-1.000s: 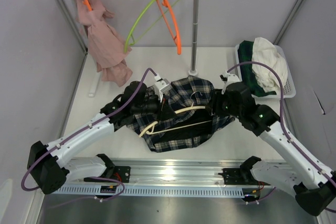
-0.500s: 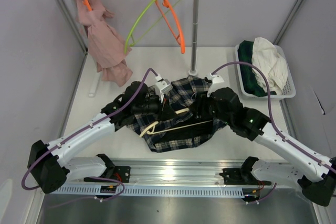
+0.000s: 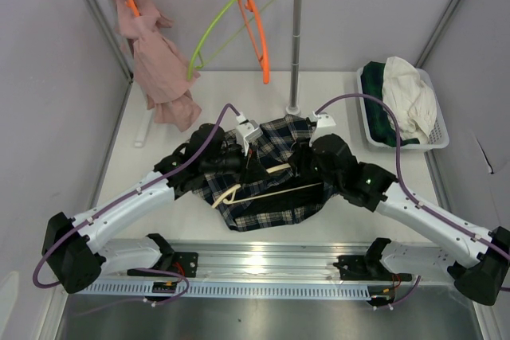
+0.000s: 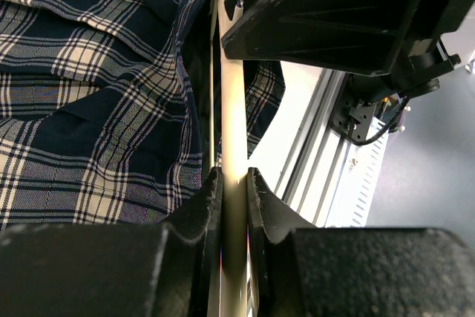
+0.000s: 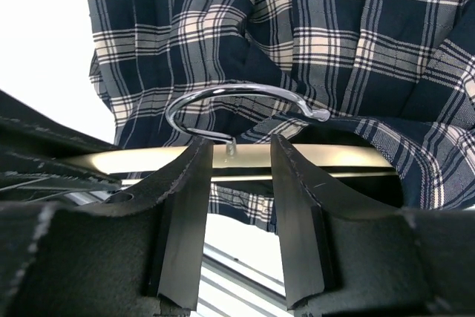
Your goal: Place the skirt on the hanger
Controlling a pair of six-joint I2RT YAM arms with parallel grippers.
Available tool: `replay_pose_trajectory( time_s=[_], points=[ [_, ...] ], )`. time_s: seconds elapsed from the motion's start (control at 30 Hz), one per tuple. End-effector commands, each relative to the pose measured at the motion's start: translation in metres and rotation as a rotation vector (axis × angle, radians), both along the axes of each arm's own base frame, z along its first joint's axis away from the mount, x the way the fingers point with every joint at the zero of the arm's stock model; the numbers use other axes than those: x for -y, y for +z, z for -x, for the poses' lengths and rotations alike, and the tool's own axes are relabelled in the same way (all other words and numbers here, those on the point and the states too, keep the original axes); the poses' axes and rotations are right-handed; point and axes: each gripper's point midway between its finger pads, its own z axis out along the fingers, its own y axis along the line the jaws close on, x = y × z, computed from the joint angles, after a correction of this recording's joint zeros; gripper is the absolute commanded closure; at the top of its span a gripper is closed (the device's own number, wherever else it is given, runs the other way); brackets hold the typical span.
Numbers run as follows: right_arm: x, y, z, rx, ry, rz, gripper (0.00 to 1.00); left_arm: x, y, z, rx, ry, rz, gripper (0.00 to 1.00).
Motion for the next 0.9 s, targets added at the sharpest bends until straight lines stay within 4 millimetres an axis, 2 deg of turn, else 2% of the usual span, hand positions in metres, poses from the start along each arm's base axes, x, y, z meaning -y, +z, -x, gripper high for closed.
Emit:
replay_pose_trajectory(
  time_s=[0.0, 0.4, 0.53, 0.67, 0.77, 0.87],
  points=[
    [-0.003, 0.007, -0.008, 0.045, -0.031, -0.033, 0.58, 0.006, 0.011, 0.000, 0.045, -0.019, 0.041, 1.00],
    [-0.007, 0.006, -0.009, 0.083, -0.052, -0.051, 0.60, 0.008, 0.008, 0.001, 0.040, -0.025, 0.033, 1.00],
    [-0.007, -0.001, -0.010, 0.083, -0.063, -0.033, 0.63, 0.008, 0.008, 0.001, 0.041, -0.026, 0.028, 1.00],
    [-0.004, -0.001, -0.012, 0.100, -0.076, -0.037, 0.72, 0.009, 0.008, 0.000, 0.043, -0.029, 0.027, 1.00],
    [-0.003, -0.004, -0.013, 0.103, -0.084, -0.029, 0.83, 0.009, 0.006, 0.000, 0.037, -0.028, 0.023, 1.00],
    [0.000, -0.007, -0.014, 0.106, -0.090, -0.019, 1.00, 0.008, 0.007, -0.002, 0.039, -0.011, 0.015, 1.00]
  ],
)
